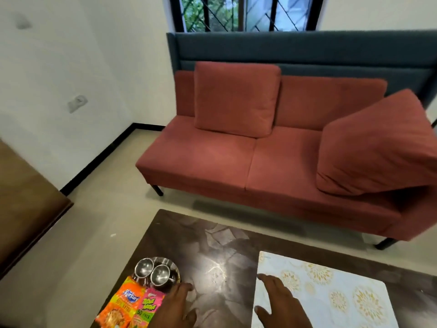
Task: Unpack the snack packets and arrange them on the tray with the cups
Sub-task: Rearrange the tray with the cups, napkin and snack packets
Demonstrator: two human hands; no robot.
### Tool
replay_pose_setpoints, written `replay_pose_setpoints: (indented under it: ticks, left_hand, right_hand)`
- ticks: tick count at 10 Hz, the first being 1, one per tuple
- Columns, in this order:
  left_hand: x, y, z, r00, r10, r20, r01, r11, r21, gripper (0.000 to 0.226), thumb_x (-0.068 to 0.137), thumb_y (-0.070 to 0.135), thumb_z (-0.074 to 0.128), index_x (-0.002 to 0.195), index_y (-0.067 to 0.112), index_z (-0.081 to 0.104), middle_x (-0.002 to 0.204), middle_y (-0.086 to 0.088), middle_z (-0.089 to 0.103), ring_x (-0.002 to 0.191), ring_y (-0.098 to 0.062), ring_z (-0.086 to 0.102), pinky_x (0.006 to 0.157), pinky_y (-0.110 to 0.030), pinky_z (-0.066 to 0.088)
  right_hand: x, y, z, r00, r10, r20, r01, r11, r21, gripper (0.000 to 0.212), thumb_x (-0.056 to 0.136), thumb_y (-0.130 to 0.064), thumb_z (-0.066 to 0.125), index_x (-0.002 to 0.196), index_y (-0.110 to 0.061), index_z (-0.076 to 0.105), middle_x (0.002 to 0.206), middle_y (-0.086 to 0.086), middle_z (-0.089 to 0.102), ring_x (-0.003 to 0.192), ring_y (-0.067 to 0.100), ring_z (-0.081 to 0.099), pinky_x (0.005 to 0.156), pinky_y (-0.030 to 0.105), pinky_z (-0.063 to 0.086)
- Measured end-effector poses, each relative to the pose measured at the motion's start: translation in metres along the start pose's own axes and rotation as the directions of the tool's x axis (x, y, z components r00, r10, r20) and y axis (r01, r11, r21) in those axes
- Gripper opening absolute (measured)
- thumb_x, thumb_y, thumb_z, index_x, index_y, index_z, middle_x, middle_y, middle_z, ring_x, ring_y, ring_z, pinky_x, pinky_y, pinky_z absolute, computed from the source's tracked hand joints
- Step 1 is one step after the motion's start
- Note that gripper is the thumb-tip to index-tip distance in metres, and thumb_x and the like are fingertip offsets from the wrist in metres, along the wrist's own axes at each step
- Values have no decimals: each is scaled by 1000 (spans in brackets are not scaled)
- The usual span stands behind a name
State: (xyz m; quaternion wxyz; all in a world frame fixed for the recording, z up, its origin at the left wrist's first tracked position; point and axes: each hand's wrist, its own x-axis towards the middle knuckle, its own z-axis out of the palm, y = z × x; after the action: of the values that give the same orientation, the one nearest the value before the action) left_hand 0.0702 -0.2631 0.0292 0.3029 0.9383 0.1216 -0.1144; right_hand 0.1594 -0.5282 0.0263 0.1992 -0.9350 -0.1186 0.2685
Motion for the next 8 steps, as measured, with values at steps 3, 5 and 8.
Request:
replay_pose_setpoints:
  ticks: [3,5,8]
  left_hand:
    - [-62,-83,-41,948,-296,-113,268,940,-212,58,89,24,68,139,33,40,140,9,47,130,-5,48,100,-12,34]
    - [-106,-153,-33,896,-424,-133,372,880,-296,47,93,21,67,136,15,52,138,0,54,125,-11,52,98,-8,30]
    - [-132,-247,-24,848,-527,-57,462,786,-411,39,95,18,64,132,16,55,135,-1,55,124,-19,55,106,-30,42]
  right_hand:
    - [15,-113,45,968,-166,190,152,984,90,77,96,-44,54,160,-31,13,163,-10,25,150,9,30,121,21,25]
    - [4,-161,105,944,-206,258,189,978,87,67,89,-30,70,148,-30,38,142,-5,51,136,7,50,100,6,29]
    - [27,-186,199,922,-47,384,-20,985,170,53,89,-6,73,137,-4,51,102,3,61,85,14,60,71,14,45]
